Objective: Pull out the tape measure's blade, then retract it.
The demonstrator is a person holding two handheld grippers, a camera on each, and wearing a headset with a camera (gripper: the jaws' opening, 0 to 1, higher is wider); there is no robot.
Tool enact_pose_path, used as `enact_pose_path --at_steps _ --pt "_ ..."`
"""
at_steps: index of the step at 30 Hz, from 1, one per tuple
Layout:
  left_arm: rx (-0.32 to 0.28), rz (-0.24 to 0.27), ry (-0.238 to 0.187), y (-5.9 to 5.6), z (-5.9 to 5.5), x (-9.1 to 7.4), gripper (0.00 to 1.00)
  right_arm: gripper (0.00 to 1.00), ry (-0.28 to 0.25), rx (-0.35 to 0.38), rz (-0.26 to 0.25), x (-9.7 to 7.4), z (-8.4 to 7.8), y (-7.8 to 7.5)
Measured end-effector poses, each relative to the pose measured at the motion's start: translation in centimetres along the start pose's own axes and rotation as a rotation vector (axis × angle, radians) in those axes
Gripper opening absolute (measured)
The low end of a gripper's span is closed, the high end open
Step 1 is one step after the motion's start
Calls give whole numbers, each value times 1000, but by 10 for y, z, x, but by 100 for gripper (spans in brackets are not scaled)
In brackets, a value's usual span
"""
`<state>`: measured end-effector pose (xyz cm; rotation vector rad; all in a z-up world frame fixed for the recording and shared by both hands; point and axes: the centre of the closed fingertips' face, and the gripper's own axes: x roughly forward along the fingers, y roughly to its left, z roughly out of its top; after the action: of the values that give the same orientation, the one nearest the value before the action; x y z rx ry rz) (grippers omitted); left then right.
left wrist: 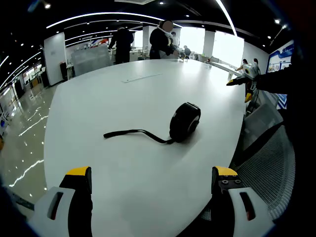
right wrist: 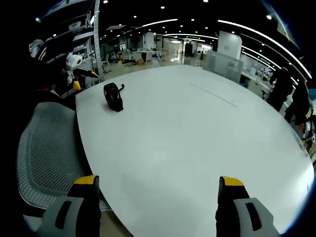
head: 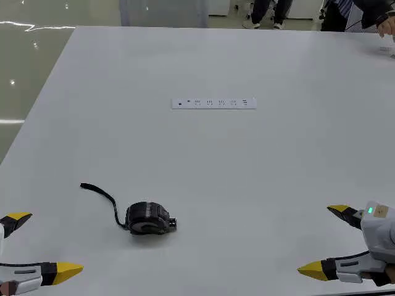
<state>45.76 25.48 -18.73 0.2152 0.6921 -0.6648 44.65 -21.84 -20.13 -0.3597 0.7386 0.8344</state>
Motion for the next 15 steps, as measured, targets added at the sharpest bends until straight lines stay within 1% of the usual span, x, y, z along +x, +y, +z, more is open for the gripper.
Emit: enact_pose_path --at_steps 11,15 --pt "0 -1 15 -3 -3 1 99 99 1 -1 10 1 -1 -1" --pt "2 -4 14 -4 -2 2 99 99 0 -7 15 2 1 -1"
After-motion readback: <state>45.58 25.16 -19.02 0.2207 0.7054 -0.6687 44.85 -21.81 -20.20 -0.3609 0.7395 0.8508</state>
